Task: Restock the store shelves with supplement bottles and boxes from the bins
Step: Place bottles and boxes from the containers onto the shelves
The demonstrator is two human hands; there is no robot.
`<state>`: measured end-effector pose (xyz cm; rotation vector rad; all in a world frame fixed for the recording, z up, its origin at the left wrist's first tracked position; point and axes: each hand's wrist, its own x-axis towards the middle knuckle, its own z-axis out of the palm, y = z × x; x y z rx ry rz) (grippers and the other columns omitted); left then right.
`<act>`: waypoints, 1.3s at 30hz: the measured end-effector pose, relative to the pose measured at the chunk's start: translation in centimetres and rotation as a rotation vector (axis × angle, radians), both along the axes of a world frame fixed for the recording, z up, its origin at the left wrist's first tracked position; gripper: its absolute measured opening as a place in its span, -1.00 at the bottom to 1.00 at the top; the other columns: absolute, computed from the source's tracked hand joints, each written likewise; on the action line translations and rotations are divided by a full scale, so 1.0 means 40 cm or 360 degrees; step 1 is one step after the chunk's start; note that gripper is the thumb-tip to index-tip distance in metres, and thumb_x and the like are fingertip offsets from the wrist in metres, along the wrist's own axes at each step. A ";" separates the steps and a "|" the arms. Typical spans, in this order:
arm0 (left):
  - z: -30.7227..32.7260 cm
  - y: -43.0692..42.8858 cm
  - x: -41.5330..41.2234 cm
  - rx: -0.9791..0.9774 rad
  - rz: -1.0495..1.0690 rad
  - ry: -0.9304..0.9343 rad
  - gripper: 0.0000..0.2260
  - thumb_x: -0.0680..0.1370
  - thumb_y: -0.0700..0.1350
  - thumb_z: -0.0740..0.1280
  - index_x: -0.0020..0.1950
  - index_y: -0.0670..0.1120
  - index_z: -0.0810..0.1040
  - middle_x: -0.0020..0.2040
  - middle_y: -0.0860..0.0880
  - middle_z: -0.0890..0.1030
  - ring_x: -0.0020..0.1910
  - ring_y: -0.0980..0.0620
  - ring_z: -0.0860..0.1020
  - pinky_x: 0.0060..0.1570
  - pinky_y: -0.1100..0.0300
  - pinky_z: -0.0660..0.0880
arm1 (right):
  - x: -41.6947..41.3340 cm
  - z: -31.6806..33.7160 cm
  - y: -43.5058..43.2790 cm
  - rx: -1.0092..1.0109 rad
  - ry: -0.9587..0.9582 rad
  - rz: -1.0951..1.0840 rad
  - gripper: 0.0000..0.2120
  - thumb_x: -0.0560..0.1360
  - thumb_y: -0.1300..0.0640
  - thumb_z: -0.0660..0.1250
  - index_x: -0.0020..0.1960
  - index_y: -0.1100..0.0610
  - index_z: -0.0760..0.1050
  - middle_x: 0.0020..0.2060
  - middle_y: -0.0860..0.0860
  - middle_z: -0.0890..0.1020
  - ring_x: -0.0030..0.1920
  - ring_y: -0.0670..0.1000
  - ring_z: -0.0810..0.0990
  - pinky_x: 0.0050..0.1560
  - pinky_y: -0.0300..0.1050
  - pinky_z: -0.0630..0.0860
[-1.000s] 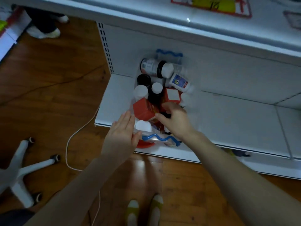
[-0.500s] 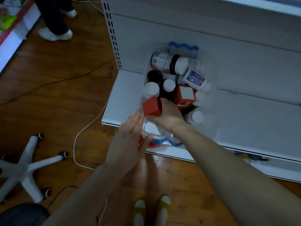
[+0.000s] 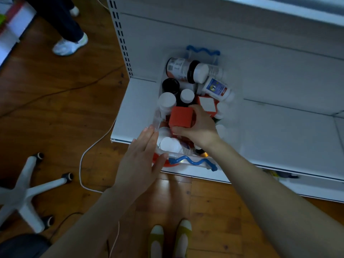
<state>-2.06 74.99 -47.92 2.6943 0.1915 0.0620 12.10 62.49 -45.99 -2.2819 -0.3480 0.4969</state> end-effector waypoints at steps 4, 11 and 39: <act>0.016 -0.007 0.007 -0.0047 0.0022 0.0004 -0.44 0.51 0.11 0.14 0.32 -0.28 0.39 0.31 -0.25 0.46 0.30 -0.21 0.43 0.13 -0.19 0.46 | -0.015 0.060 -0.075 0.0172 0.0056 -0.0240 -0.48 0.29 0.04 0.53 0.10 0.06 0.33 -0.08 -0.09 0.49 -0.07 -0.10 0.49 -0.11 -0.28 0.41; 0.068 -0.038 0.112 -0.0139 -0.0007 -0.0117 -0.46 0.50 0.06 0.18 0.37 -0.26 0.37 0.35 -0.21 0.42 0.35 -0.15 0.38 0.31 0.11 0.29 | -0.044 0.124 -0.219 0.0247 -0.0080 -0.0392 -0.38 0.23 0.06 0.56 0.18 0.14 0.37 -0.09 -0.10 0.52 -0.06 -0.09 0.53 -0.15 -0.44 0.43; 0.036 -0.149 0.588 0.0367 -0.0518 0.0007 -0.54 0.50 -0.15 0.35 0.36 -0.23 0.37 0.26 -0.25 0.38 0.25 -0.22 0.32 0.23 0.00 0.20 | -0.105 0.139 -0.300 0.0368 0.0118 -0.0404 -0.42 0.28 -0.07 0.51 0.08 -0.13 0.18 -0.08 -0.23 0.38 -0.12 -0.29 0.42 -0.23 -0.45 0.45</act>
